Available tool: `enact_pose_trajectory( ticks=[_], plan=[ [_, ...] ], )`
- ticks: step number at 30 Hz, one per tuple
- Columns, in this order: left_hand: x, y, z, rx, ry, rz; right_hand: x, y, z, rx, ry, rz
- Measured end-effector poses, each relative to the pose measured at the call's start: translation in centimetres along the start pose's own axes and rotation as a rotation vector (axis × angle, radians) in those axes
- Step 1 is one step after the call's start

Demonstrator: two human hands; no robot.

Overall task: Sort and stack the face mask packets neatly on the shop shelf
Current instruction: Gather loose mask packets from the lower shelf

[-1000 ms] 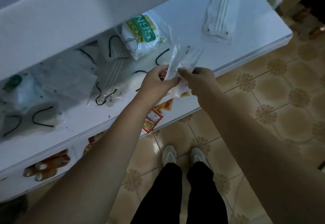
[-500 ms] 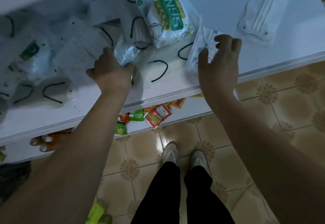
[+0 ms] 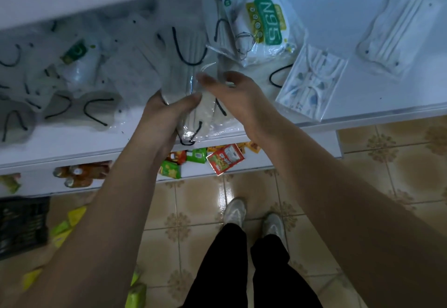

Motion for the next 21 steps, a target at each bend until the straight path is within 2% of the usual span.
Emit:
enact_pose_trajectory(
  ticks=[3, 5, 7, 9, 11, 14, 17, 21],
  plan=[
    [-0.1, -0.7, 0.3, 0.104, 0.077, 0.012, 0.4, 0.3, 0.0, 0.002, -0.141, -0.151],
    [-0.8, -0.7, 0.2, 0.147, -0.045, -0.043, 1.3, 0.6, -1.3, -0.035, -0.138, -0.209],
    [-1.3, 0.9, -0.1, 0.018, -0.156, -0.114, 2.1, 1.4, -3.7, -0.099, 0.023, -0.192],
    [-1.5, 3.3, 0.9, -0.117, -0.061, -0.117, 2.1, 2.4, -6.8, -0.193, 0.184, -0.141],
    [-2.0, 5.0, 4.2, -0.078, 0.034, -0.092, 1.1, 3.4, -9.2, -0.274, 0.228, -0.083],
    [-2.5, 6.3, 8.3, -0.05, 0.161, -0.061, -0.5, 3.9, -11.3, -0.295, 0.264, -0.021],
    [-3.3, 8.2, 9.0, -0.126, 0.309, 0.061, -1.4, 3.8, -12.1, -0.282, 0.366, 0.039],
    [-5.7, 8.8, 7.3, -0.377, 0.639, 0.386, -2.3, 3.6, -12.4, -0.304, 0.43, 0.145]
  ],
)
Point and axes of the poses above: each hand's wrist, its own y-axis towards the middle knuckle, its own z-axis out of the palm, x = y × z, the point moved 8 cm from there along y, towards the middle knuckle, and after that the axes turned 14 degrees about -x, right-handed, at the moved point
